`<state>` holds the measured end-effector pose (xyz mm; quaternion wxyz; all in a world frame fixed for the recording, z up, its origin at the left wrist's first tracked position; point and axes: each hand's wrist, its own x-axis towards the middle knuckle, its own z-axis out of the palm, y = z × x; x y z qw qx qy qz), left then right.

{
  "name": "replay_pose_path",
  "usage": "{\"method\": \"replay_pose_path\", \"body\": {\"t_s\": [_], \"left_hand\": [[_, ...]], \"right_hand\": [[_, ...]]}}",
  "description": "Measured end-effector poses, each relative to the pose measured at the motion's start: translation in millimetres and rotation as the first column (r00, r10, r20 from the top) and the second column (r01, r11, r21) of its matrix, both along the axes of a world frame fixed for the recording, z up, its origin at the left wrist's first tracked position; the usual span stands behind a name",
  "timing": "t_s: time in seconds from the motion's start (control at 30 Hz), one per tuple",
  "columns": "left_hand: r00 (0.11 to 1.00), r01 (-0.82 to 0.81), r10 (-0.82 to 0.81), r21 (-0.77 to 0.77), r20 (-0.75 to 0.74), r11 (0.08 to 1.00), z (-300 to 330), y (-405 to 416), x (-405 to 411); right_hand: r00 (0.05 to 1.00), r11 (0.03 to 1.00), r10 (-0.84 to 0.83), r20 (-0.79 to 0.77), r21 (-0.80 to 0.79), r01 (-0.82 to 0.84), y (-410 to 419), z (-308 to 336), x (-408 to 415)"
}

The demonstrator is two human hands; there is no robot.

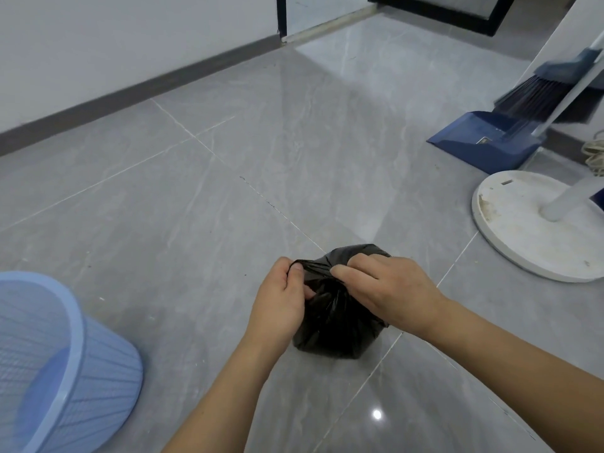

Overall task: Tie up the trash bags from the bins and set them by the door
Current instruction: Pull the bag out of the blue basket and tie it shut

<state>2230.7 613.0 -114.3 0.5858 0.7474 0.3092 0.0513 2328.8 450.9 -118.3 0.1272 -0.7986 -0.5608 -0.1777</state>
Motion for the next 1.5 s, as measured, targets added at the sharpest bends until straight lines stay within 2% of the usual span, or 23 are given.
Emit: {"method": "replay_pose_path", "body": {"t_s": [0.07, 0.13, 0.23, 0.3, 0.43, 0.73, 0.8, 0.9, 0.97, 1.03, 1.1, 1.2, 1.27, 1.37, 1.5], "left_hand": [[0.999, -0.023, 0.024, 0.015, -0.039, 1.000, 0.6, -1.3, 5.1], [1.000, -0.015, 0.016, 0.103, -0.009, 0.995, -1.2, -2.1, 4.0], [0.989, 0.036, -0.084, 0.344, 0.126, 0.938, -5.6, -4.4, -5.3], [0.980, 0.081, -0.157, 0.481, 0.119, 0.873, -8.5, -7.9, -6.6], [0.978, 0.200, -0.200, 0.550, -0.060, 0.811, -15.3, -12.1, -0.5], [0.981, 0.194, -0.166, 0.587, -0.102, 0.786, -18.3, -14.4, 7.3], [0.976, 0.215, -0.191, 0.637, -0.108, 0.740, -18.8, -13.8, 7.5], [0.967, 0.229, -0.243, 0.674, -0.075, 0.702, -20.1, -17.4, 5.3], [0.965, 0.217, -0.262, 0.615, -0.018, 0.758, -21.6, -21.1, 2.3], [0.970, 0.190, -0.243, 0.528, 0.032, 0.828, -22.7, -22.2, 0.6], [0.973, 0.175, -0.225, 0.489, 0.046, 0.854, -22.8, -20.3, 0.5], [0.977, 0.166, -0.208, 0.429, 0.053, 0.888, -20.1, -16.3, -1.4], [0.983, 0.150, -0.177, 0.346, 0.047, 0.926, -16.4, -14.7, -3.5], [0.984, 0.166, -0.178, 0.305, 0.012, 0.938, -15.2, -12.0, -3.1], [0.962, 0.243, -0.274, 0.459, 0.001, 0.854, -18.0, -8.0, 0.2]], "right_hand": [[0.998, 1.000, -0.002, -0.058, -0.008, 0.002, -2.4, 0.0, 0.5], [0.981, 0.997, -0.074, -0.181, -0.009, 0.073, -3.1, 2.0, 2.2], [0.850, 0.974, -0.222, -0.478, -0.060, 0.220, -1.8, 3.6, 3.7], [0.767, 0.962, -0.261, -0.586, -0.088, 0.260, 0.0, 2.1, 4.7], [0.686, 0.957, -0.283, -0.670, -0.145, 0.252, 6.0, 2.9, 6.3], [0.536, 0.936, -0.350, -0.768, -0.272, 0.222, 14.5, 7.0, 7.9], [0.407, 0.922, -0.388, -0.827, -0.338, 0.192, 13.4, 9.9, 9.4], [-0.041, 0.940, -0.336, -0.941, -0.338, 0.041, 9.1, 16.7, 12.7], [-0.225, 0.957, -0.282, -0.933, -0.289, -0.003, 4.0, 17.2, 16.2], [-0.330, 0.967, -0.238, -0.914, -0.253, 0.004, 0.8, 15.4, 18.0], [-0.347, 0.968, -0.234, -0.908, -0.250, 0.003, 0.9, 16.1, 17.5], [-0.192, 0.950, -0.308, -0.932, -0.311, -0.012, 3.3, 19.5, 16.4], [-0.141, 0.947, -0.313, -0.939, -0.320, 0.025, 4.7, 19.2, 17.2], [-0.216, 0.955, -0.265, -0.940, -0.286, 0.074, 5.5, 20.1, 17.1], [-0.300, 0.957, -0.262, -0.917, -0.287, 0.043, 4.3, 23.6, 18.5]]}}
